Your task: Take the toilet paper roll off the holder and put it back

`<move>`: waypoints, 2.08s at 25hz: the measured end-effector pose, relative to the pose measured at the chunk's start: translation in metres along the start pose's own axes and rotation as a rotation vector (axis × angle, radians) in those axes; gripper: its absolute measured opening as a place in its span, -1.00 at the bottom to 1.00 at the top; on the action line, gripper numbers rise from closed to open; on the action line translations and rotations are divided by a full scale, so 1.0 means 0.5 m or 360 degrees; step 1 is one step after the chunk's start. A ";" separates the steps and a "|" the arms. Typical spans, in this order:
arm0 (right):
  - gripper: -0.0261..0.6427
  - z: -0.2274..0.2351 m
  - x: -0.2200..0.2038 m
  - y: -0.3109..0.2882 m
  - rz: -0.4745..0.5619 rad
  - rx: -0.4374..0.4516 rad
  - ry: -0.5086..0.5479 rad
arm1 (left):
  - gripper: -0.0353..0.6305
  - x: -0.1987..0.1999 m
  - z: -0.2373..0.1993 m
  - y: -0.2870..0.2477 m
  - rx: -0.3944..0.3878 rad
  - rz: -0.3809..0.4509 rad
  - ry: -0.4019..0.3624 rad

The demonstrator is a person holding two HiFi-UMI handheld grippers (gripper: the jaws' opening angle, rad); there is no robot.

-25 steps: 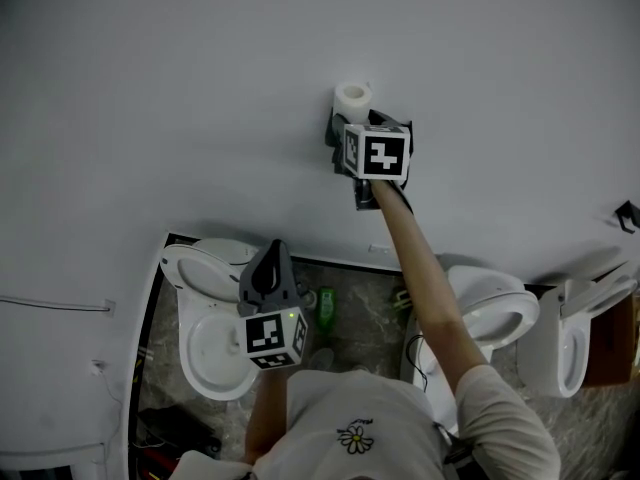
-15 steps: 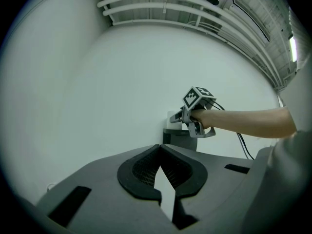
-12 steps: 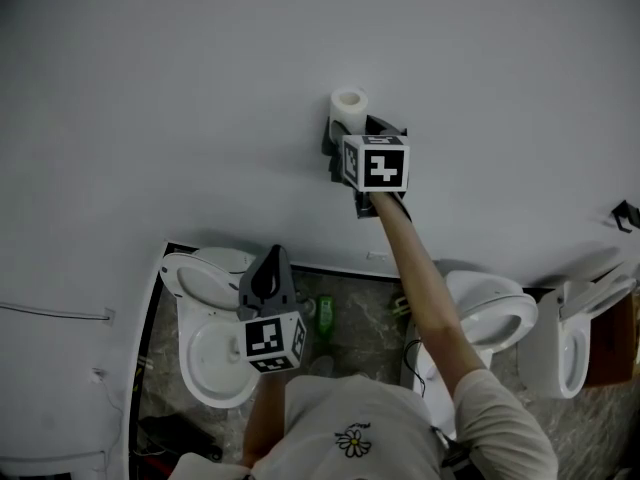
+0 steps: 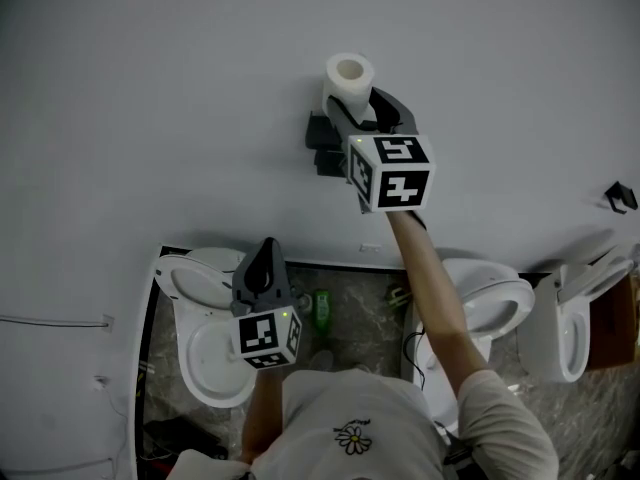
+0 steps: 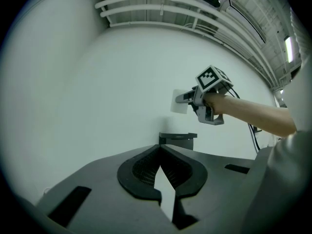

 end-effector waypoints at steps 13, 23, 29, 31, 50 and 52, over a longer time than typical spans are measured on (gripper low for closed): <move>-0.17 -0.006 -0.017 0.281 0.0370 -0.0057 -0.0022 | -0.84 0.058 0.064 -0.002 -0.0120 0.0134 -0.0060; -0.17 -0.018 -0.106 0.404 0.0361 -0.0033 -0.0088 | -0.84 0.102 0.094 0.011 -0.0082 0.0249 -0.0126; -0.17 -0.024 -0.139 0.440 0.0309 -0.0048 -0.0087 | -0.84 0.123 0.093 0.028 -0.0068 0.0297 -0.0186; -0.17 -0.027 -0.149 0.449 0.0298 -0.0033 -0.0081 | -0.84 0.130 0.095 0.032 -0.0066 0.0313 -0.0180; -0.17 -0.003 -0.190 0.478 0.0229 -0.0083 -0.0113 | -0.84 0.147 0.138 0.016 -0.0136 0.0348 -0.0176; -0.17 -0.001 -0.192 0.476 0.0220 -0.0086 -0.0113 | -0.84 0.143 0.141 0.011 -0.0146 0.0339 -0.0173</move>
Point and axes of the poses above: the fingertips, and each gripper's own axes: y backward along the fingers, z to its right, x out of its top, the point moved 1 cm from there along y, backward along the fingers, and after that the axes turned 14 degrees about -y, right-handed, at the moved point
